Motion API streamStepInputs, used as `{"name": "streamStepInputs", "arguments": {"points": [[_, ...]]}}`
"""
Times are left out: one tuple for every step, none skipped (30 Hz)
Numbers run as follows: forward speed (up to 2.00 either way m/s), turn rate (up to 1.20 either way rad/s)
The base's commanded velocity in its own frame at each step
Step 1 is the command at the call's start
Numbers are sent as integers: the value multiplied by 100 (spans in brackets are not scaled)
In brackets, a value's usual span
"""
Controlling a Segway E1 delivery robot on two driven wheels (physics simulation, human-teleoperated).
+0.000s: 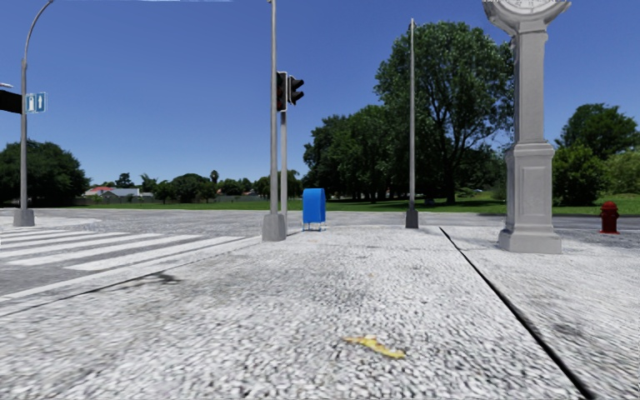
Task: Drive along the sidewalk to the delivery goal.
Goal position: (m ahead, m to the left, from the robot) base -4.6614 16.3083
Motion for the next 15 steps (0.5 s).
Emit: {"name": "streamStepInputs", "arguments": {"points": [[174,32],[174,33],[174,36],[174,38],[174,39],[174,39],[174,39],[174,39],[174,39],[174,39],[174,39],[173,39],[173,39],[170,39],[166,40]]}}
